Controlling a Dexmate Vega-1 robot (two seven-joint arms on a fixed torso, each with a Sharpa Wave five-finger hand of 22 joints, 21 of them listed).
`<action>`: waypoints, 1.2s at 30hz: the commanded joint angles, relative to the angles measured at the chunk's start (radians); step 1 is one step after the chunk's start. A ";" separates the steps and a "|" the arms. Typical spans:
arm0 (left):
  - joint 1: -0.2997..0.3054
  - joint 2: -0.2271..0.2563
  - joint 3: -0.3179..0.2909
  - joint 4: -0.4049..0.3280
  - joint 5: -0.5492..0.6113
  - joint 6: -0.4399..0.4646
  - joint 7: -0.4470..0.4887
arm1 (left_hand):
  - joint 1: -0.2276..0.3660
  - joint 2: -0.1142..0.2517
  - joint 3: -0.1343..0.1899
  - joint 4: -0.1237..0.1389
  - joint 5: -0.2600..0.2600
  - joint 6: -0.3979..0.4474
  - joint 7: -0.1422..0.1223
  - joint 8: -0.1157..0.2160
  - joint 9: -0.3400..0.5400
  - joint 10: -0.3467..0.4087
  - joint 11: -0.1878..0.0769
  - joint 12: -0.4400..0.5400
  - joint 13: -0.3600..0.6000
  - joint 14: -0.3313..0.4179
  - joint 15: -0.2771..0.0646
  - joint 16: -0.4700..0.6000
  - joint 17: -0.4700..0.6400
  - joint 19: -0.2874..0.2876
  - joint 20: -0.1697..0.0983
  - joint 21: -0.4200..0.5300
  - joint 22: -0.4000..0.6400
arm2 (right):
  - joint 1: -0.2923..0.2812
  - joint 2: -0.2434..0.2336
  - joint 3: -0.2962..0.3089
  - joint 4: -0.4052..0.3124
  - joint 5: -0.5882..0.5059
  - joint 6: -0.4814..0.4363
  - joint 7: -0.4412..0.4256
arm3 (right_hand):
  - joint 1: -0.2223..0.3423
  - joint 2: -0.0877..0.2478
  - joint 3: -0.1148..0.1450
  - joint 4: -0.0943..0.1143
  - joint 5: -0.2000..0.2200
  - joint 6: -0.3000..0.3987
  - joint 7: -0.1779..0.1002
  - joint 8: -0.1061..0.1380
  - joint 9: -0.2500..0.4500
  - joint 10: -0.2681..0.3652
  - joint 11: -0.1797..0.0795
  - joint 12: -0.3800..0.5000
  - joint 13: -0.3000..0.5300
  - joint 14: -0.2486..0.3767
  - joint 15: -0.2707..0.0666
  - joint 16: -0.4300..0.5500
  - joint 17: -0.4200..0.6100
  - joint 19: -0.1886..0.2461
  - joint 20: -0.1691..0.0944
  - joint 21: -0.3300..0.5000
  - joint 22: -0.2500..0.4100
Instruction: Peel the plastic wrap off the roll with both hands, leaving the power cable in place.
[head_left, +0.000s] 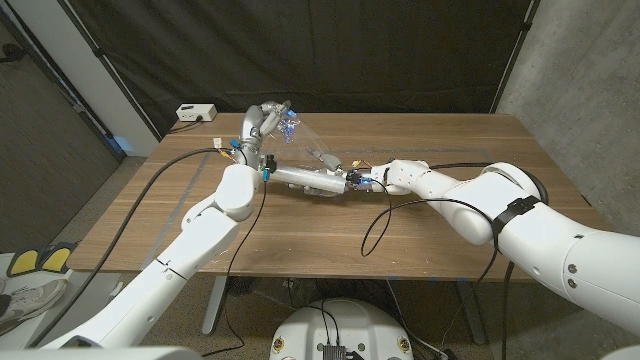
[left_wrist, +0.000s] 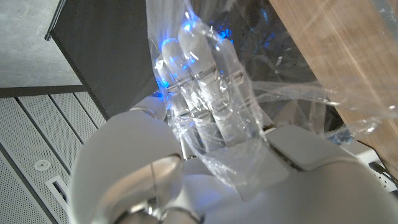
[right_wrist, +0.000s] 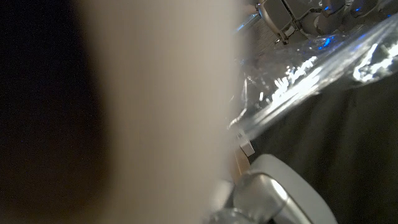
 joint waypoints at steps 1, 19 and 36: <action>-0.002 -0.020 -0.019 0.013 0.011 -0.060 0.019 | -0.004 -0.004 0.012 0.000 -0.002 0.054 0.040 -0.008 0.002 0.020 -0.017 0.010 -0.004 -0.004 -0.014 0.010 -0.002 -0.002 -0.105 0.011 -0.005 | 0.010 0.016 0.028 0.005 -0.008 -0.008 -0.078 | -0.021 -0.036 -0.025 -0.002 0.007 0.013 0.058 -0.001 0.002 0.011 0.001 -0.003 -0.002 -0.016 0.012 -0.021 -0.004 0.001 0.018 -0.009 0.004; -0.014 -0.035 -0.034 -0.006 0.034 -0.051 0.024 | -0.011 -0.013 0.027 0.001 -0.004 0.062 0.035 -0.016 -0.002 0.021 -0.022 0.025 -0.011 -0.003 -0.015 0.027 -0.018 -0.004 -0.109 0.037 -0.026 | 0.000 0.028 0.067 0.008 -0.021 0.008 -0.124 | -0.045 -0.081 -0.066 -0.002 0.013 0.016 0.057 -0.008 0.002 -0.001 0.001 -0.023 -0.006 -0.045 0.015 -0.050 -0.004 -0.011 0.038 -0.035 0.003; -0.253 0.026 0.103 -0.443 0.062 1.358 0.107 | -0.514 -0.286 -0.345 0.137 0.027 -0.689 0.148 -0.291 -0.026 -0.605 0.218 -0.172 0.028 -0.441 0.122 -0.275 -0.138 -0.238 0.116 -0.036 -0.069 | -0.005 0.032 0.076 0.006 -0.026 0.027 -0.105 | -0.047 -0.084 -0.074 -0.003 0.019 0.018 0.057 -0.011 0.002 -0.003 0.001 -0.030 -0.006 -0.056 0.012 -0.059 -0.003 -0.029 0.034 -0.051 0.004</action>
